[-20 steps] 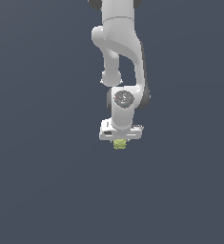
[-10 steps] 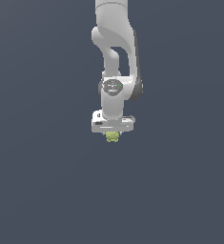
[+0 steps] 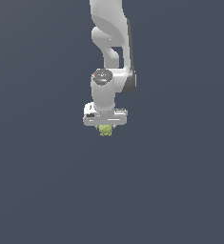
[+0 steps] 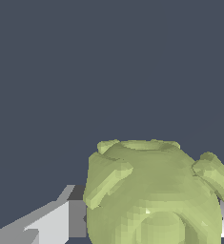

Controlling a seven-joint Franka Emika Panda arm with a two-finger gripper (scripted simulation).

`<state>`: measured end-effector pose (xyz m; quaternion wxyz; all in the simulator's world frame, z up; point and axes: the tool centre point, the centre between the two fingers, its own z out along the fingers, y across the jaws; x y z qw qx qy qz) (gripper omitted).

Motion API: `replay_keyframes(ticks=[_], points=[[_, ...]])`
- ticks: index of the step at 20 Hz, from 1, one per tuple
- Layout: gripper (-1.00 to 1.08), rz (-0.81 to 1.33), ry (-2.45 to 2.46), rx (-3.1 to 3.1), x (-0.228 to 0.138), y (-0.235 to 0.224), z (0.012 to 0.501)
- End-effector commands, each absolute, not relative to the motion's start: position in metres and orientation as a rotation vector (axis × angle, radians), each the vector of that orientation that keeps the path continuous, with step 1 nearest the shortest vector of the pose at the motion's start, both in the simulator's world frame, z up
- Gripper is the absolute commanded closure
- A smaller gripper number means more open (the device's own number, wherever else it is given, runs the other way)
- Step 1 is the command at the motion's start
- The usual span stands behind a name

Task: Pick up the object and move it to a goal position.

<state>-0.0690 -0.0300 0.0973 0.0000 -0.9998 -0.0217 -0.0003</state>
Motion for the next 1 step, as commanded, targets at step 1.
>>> replay_keyframes(ticks=[1], points=[[1.08,0.0,-0.07,-3.141,-0.0706,-0.0319,0.0991]])
